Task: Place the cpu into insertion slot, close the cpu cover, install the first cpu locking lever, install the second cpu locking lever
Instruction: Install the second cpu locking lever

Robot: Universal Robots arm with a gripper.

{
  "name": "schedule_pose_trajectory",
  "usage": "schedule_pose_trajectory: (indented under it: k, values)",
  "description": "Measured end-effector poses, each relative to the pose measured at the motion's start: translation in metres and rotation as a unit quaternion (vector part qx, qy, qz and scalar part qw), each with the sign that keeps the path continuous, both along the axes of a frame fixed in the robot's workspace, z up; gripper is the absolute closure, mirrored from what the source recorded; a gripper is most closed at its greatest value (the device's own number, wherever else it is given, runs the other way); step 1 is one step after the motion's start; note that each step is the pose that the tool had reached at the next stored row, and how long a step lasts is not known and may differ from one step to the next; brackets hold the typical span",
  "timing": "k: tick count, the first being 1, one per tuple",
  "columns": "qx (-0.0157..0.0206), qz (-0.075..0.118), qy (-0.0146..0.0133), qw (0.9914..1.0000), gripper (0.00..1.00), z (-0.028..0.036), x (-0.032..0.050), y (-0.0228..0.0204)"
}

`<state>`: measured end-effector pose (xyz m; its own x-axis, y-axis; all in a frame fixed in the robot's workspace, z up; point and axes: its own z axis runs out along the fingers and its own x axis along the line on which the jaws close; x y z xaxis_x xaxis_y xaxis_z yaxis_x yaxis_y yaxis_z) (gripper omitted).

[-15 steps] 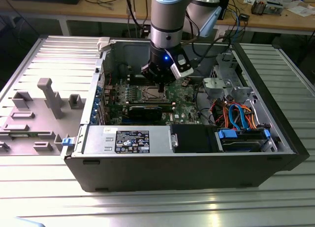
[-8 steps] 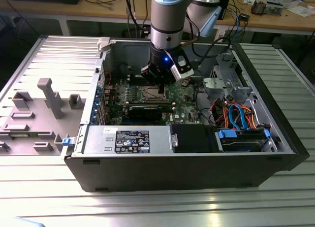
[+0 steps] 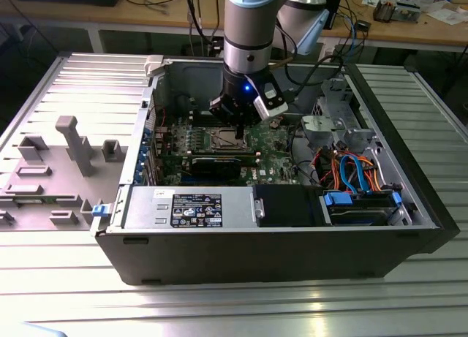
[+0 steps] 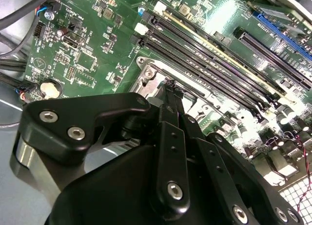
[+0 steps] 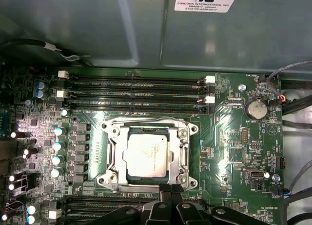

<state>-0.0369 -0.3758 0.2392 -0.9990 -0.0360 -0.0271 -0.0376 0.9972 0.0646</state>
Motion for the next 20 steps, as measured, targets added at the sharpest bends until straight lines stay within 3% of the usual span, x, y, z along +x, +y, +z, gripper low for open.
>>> schedule_pose_trajectory:
  k: [2, 6, 10, 12, 14, 17, 20]
  values:
    - [-0.0001, 0.0, 0.0008, 1.0, 0.89, 0.0001, 0.0002, -0.0001]
    - [-0.0006, 0.0, 0.0078, 0.99997, 0.89, 0.0021, 0.0002, -0.0001]
    - [-0.0008, 0.0, 0.0083, 0.99997, 0.89, 0.0153, 0.0003, -0.0006]
    - [-0.0007, 0.0, 0.0161, 0.99987, 0.89, 0.0155, 0.0002, -0.0029]
    - [-0.0007, 0.0, 0.0192, 0.99981, 0.89, 0.0155, 0.0002, -0.0048]
    - [-0.0026, 0.0, 0.0201, 0.99979, 0.89, 0.0152, 0.0003, -0.006]
    - [-0.0035, 0.0, 0.0203, 0.99979, 0.89, 0.0151, 0.0002, -0.0106]
